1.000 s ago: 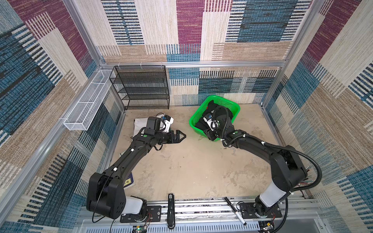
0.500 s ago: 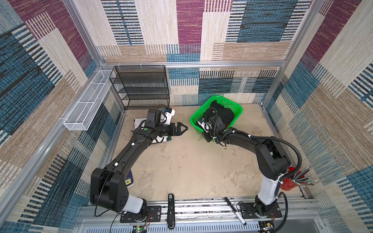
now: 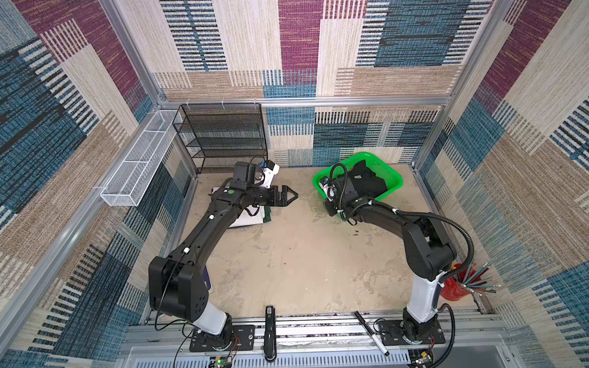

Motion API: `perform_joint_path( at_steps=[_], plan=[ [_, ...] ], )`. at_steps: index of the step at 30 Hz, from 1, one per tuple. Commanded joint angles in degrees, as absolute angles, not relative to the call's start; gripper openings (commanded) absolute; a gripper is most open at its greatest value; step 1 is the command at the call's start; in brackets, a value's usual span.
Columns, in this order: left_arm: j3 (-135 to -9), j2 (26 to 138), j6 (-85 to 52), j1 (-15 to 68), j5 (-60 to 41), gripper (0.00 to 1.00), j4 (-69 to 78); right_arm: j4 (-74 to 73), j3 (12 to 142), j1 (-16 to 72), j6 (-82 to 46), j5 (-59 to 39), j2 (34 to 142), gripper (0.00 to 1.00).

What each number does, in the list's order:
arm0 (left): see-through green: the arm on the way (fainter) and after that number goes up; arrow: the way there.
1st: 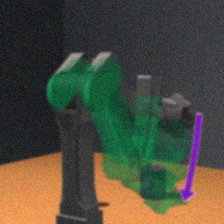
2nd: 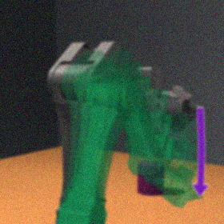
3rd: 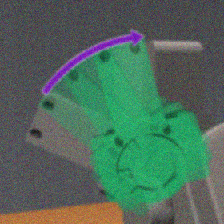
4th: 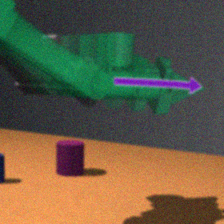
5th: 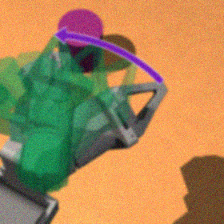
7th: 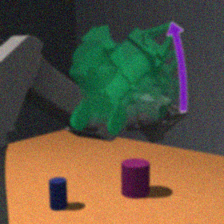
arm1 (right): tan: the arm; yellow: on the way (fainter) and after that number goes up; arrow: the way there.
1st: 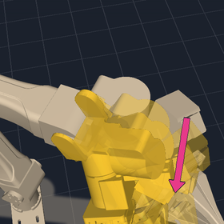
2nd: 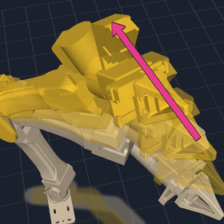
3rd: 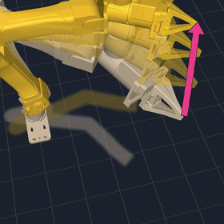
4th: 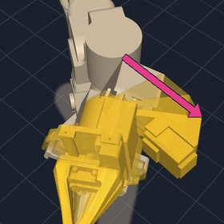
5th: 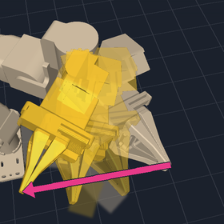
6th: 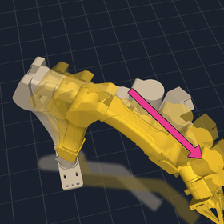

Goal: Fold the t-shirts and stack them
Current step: 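Lower the right gripper into the basket and grasp the black t-shirt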

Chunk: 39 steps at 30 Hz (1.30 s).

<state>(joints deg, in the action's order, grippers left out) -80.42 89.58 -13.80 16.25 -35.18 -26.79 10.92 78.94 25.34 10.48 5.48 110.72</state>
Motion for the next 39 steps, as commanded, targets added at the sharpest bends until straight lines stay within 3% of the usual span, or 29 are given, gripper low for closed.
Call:
perform_joint_path(
  at_steps=[1,5,11,27,28,33,34,39],
  plan=[
    [-81.2,90.5,-16.2,16.4,-37.8,0.99,-21.9,12.8,86.1,22.2,1.2,11.9,114.3,0.04],
    [-83.2,92.0,-17.3,17.5,-39.0,0.99,-17.5,17.4,96.9,19.2,-1.1,14.4,120.9,0.04],
    [-84.2,93.0,-11.5,21.3,-31.7,0.99,-15.7,18.7,105.3,15.8,0.3,14.0,127.8,0.04],
    [-81.3,93.0,-10.6,23.1,-31.8,0.99,-16.4,20.5,111.9,11.0,2.7,16.6,134.2,0.04],
    [-81.3,93.0,-10.7,23.2,-31.8,0.99,-16.4,20.4,111.7,10.9,2.6,16.5,134.0,0.07],
    [-80.7,92.6,-10.5,23.2,-31.9,0.99,-16.6,16.8,108.8,10.9,2.9,12.3,129.6,0.59],
    [-80.5,92.5,-10.4,23.1,-31.8,0.99,-16.6,16.1,108.3,10.8,3.0,11.7,128.3,0.66],
    [-80.0,92.2,-9.5,23.3,-30.6,0.99,-17.4,15.9,108.3,9.2,1.5,8.0,123.5,0.68]
  ],
)
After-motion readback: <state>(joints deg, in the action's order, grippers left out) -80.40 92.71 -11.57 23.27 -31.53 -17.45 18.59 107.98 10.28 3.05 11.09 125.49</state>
